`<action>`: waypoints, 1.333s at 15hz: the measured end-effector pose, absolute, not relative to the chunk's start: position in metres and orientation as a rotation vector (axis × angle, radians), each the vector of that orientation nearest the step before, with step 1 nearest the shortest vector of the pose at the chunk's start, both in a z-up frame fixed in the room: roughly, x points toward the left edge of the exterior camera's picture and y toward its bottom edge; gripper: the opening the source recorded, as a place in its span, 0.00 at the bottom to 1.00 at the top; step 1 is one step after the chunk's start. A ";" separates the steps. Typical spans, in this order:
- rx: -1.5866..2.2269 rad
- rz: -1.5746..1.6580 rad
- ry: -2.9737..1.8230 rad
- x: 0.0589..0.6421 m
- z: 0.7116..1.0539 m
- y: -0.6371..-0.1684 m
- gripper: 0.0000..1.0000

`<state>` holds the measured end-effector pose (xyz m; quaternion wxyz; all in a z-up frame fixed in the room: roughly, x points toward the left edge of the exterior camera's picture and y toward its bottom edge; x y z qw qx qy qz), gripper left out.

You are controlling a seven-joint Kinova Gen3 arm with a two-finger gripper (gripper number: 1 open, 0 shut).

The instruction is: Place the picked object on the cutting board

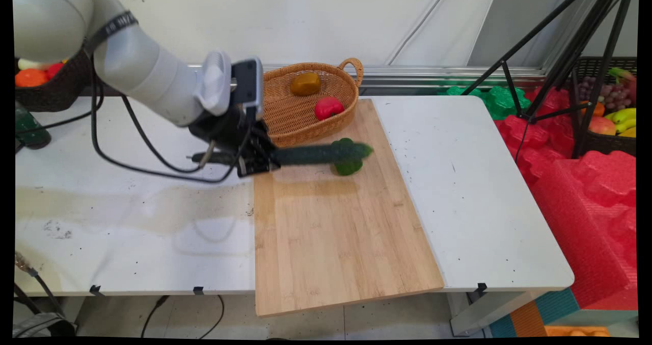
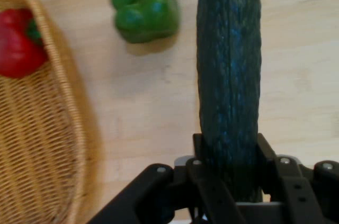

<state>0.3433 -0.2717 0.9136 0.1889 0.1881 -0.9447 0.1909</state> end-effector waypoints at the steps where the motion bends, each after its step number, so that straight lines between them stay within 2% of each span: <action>1: 0.512 0.520 -2.665 0.337 0.908 -0.267 0.00; 7: 0.408 0.447 -2.710 0.301 0.874 -0.256 0.00; 20: 0.214 0.331 -2.734 0.254 0.816 -0.271 0.00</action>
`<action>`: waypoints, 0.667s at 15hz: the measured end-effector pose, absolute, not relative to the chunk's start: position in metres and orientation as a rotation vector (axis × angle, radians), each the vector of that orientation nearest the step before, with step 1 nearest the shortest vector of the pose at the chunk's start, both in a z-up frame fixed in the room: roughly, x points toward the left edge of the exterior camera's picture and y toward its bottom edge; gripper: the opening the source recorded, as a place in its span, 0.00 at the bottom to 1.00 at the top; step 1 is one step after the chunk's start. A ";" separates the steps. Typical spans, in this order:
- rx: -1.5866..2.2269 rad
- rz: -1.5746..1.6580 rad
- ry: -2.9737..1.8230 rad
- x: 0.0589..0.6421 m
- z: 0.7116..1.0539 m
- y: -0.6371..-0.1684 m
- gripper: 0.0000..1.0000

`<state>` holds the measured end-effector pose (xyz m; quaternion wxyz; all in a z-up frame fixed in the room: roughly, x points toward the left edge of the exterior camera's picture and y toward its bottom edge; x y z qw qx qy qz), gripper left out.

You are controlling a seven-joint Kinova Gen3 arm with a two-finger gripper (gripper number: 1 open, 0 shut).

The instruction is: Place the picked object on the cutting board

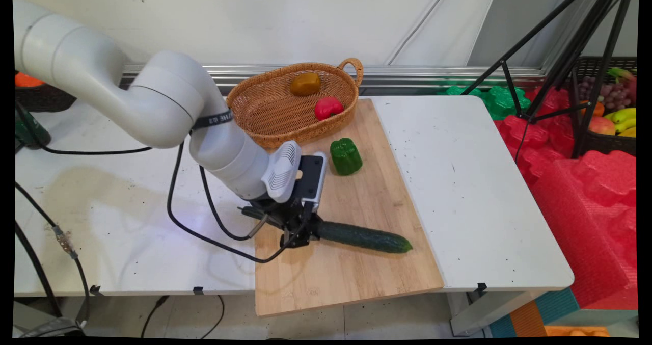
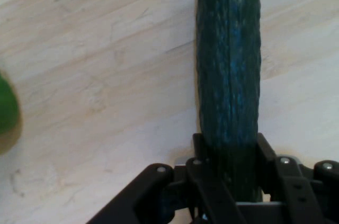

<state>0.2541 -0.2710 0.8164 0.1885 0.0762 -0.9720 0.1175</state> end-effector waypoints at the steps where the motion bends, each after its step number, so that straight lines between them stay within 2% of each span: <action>1: 0.205 0.324 -2.734 0.253 0.814 -0.272 0.00; 5: 0.181 0.307 -2.731 0.249 0.807 -0.274 0.00; 6: 0.176 0.305 -2.729 0.248 0.806 -0.274 1.00; 10: 0.166 0.300 -2.723 0.247 0.803 -0.276 1.00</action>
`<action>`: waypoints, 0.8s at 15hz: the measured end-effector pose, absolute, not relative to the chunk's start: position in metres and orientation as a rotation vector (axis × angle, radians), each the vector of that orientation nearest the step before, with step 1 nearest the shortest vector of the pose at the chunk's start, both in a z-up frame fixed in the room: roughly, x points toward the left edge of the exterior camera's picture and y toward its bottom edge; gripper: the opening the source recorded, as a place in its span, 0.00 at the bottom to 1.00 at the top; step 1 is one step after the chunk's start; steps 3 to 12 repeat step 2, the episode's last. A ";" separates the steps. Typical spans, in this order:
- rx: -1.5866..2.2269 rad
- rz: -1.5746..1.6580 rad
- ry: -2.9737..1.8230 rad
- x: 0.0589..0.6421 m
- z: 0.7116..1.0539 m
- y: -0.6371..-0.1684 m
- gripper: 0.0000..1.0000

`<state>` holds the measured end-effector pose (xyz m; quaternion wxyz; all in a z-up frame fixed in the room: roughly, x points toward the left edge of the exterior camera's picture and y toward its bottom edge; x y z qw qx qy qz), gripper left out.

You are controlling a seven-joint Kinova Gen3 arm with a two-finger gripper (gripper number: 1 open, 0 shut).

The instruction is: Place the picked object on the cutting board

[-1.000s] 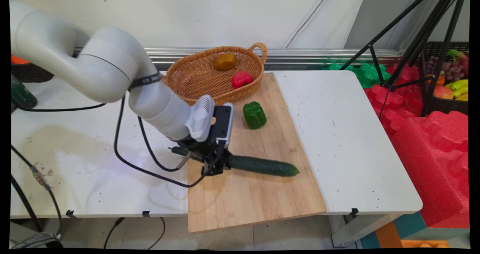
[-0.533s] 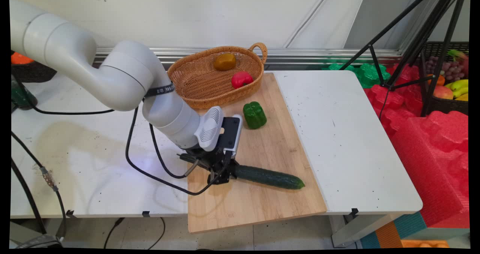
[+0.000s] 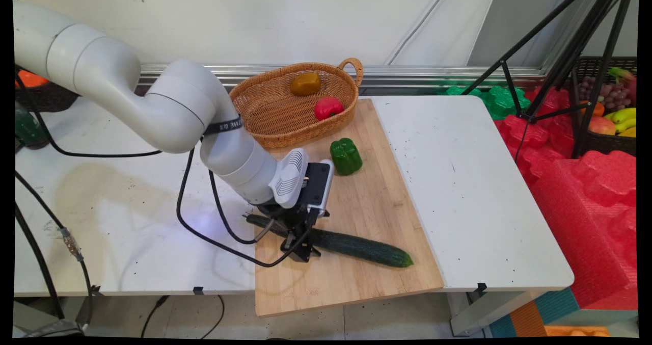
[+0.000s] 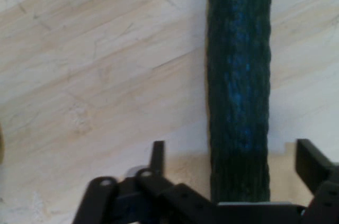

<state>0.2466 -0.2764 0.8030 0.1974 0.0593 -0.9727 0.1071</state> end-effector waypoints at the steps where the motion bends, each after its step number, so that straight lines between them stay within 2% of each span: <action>1: 0.163 0.301 -2.722 0.246 0.803 -0.277 1.00; 12: 0.159 0.302 -2.720 0.246 0.803 -0.277 1.00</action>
